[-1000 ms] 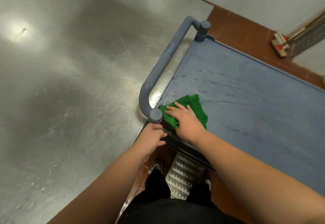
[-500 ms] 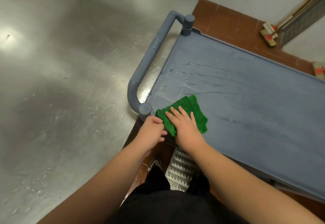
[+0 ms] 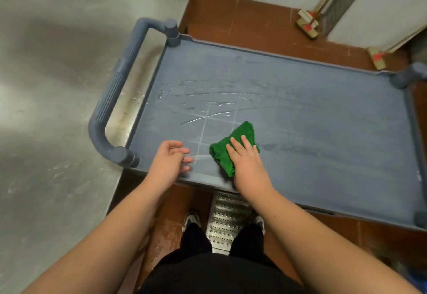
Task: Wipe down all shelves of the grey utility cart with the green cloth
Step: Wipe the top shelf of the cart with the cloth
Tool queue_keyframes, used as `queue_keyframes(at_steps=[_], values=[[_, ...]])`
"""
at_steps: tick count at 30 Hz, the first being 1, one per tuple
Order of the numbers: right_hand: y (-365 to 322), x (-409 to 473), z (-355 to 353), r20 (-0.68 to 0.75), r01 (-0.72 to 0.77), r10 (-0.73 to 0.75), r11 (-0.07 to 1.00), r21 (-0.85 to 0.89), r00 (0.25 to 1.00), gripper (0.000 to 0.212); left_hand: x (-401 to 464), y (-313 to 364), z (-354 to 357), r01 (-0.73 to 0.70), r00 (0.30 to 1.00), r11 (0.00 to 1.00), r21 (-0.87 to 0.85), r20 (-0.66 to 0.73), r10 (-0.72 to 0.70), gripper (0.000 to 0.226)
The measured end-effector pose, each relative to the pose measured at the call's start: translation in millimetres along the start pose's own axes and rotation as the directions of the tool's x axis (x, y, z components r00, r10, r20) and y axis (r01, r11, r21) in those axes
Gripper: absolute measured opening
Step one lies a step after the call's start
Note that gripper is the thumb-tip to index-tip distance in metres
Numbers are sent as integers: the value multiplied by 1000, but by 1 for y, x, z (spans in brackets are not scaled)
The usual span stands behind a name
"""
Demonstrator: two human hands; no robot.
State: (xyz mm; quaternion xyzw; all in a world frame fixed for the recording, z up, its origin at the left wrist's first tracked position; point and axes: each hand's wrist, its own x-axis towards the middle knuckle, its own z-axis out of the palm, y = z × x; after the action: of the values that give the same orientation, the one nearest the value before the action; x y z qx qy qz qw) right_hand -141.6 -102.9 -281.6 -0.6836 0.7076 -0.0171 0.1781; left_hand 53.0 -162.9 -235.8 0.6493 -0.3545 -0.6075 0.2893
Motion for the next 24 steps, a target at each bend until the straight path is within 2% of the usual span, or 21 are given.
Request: queue_keyframes(at_steps=[6, 17, 21, 24], values=[[84, -29, -17, -47, -74, 75, 997, 32, 996, 75, -7, 2, 85, -25, 999, 997, 69, 46, 22, 29], [250, -104, -45, -112, -290, 296, 955, 61, 949, 73, -37, 5, 263, -80, 975, 985, 150, 219, 46, 30], [301, -136, -55, -132, -410, 416, 909, 68, 900, 81, -50, 5, 314, -81, 955, 980, 182, 296, 24, 31], [332, -156, -63, -136, -558, 563, 826, 78, 815, 83, -59, 5, 344, -87, 942, 976, 199, 336, 16, 30]])
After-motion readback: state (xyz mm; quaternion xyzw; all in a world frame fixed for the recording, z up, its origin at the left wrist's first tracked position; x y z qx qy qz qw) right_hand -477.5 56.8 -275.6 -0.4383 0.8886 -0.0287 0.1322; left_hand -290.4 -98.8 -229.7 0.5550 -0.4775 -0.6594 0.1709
